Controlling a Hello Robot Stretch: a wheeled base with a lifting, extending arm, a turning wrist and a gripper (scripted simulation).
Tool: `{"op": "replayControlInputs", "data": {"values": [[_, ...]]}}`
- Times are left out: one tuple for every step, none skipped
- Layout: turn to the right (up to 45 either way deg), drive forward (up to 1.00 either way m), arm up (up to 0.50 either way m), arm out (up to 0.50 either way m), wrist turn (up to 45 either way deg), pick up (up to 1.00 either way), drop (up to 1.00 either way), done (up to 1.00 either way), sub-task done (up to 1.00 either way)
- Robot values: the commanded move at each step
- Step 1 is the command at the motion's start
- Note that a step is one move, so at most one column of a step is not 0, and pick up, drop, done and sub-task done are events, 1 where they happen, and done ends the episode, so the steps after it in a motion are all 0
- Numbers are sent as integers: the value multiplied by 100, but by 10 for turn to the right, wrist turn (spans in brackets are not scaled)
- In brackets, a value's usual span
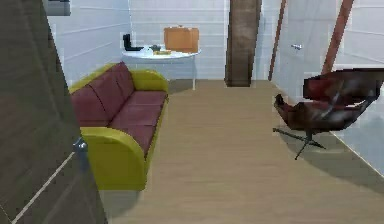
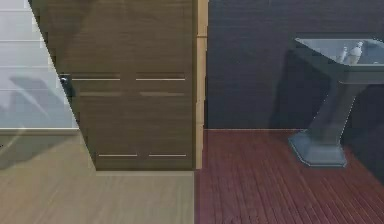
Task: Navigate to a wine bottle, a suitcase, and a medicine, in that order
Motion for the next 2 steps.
{"op": "replayControlInputs", "data": {"values": [[0, 100, 0, 0, 0, 0, 0, 0, 0], [0, 100, 0, 0, 0, 0, 0, 0, 0]]}}
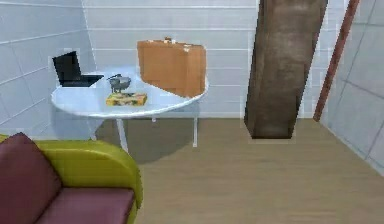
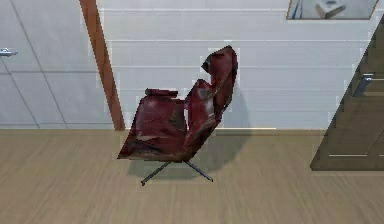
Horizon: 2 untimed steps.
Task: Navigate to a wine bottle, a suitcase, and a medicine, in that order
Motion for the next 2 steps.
{"op": "replayControlInputs", "data": {"values": [[-30, 0, 0, 0, 0, 0, 0, 0, 0], [0, 85, 0, 0, 0, 0, 0, 0, 0]]}}
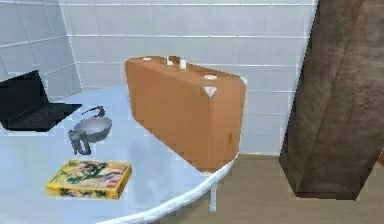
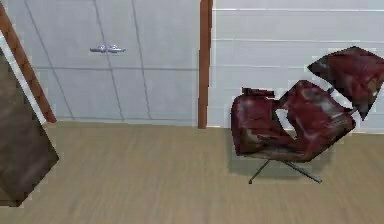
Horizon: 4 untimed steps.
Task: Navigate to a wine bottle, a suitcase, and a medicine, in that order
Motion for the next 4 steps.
{"op": "replayControlInputs", "data": {"values": [[0, 0, 0, 0, 0, 0, 0, 0, 100], [450, 0, 0, 0, 0, 0, 0, 0, 0], [450, 0, 0, 0, 0, 0, 0, 0, 0], [30, 0, 0, 0, 0, 0, 0, 0, 0]]}}
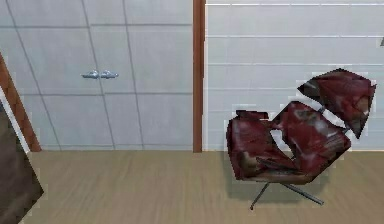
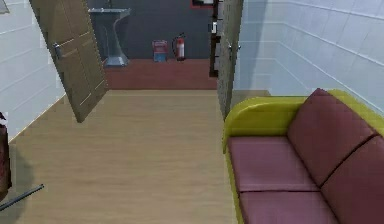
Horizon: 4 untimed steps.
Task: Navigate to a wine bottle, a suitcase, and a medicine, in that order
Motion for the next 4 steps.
{"op": "replayControlInputs", "data": {"values": [[0, 5, 0, 0, 0, 0, 0, 0, 0], [450, 0, 0, 0, 0, 0, 0, 0, 0], [450, 0, 0, 0, 0, 0, 0, 0, 0], [0, 100, 0, 0, 0, 0, 0, 0, 0]]}}
